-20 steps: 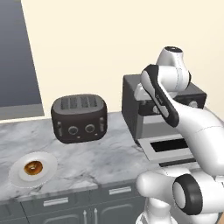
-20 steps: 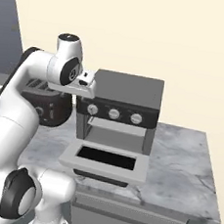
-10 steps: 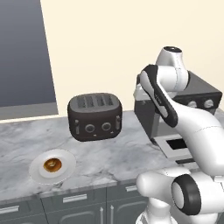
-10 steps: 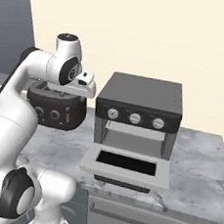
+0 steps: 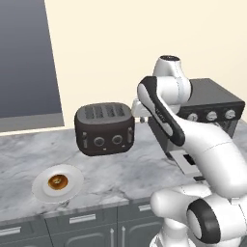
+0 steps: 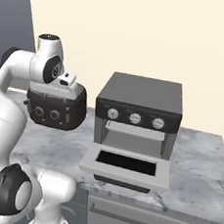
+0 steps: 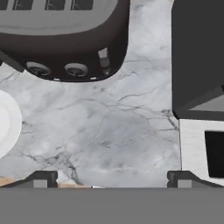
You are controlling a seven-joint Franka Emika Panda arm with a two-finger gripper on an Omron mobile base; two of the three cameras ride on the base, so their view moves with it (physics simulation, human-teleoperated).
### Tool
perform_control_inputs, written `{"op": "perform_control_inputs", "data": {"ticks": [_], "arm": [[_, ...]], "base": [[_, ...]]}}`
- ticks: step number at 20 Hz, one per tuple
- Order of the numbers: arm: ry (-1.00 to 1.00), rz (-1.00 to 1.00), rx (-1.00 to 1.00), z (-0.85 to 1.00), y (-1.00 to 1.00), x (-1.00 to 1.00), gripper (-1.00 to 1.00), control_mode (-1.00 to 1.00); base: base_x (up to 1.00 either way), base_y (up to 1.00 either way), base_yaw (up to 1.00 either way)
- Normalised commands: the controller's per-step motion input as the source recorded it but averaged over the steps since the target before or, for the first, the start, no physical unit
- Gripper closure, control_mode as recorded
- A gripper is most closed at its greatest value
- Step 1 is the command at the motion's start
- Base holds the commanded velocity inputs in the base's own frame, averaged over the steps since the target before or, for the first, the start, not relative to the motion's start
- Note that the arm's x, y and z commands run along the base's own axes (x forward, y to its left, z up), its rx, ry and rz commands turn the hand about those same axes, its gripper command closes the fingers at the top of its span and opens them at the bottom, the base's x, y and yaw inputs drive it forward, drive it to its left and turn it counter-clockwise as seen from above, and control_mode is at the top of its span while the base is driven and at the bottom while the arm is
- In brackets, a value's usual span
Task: Pick up the bagel from the plate, place it on the toaster oven rack, close the door, and set the timer.
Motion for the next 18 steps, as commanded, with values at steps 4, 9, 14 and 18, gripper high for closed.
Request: {"op": "perform_control_inputs", "data": {"ticks": [4, 9, 14, 18], "arm": [[0.09, 0.0, -0.01, -0.19, 0.71, -0.12, -1.0, -1.0], [0.0, 0.0, -0.1, -0.23, 0.18, -0.37, -1.0, -1.0], [-0.02, -0.07, -0.11, -0.31, -0.06, -0.39, -1.0, -1.0], [0.0, -0.1, -0.12, -0.31, -0.31, -0.13, -1.0, -1.0]], "base": [[0.0, 0.0, 0.0], [0.0, 0.0, 0.0], [0.0, 0.0, 0.0], [0.0, 0.0, 0.0]]}}
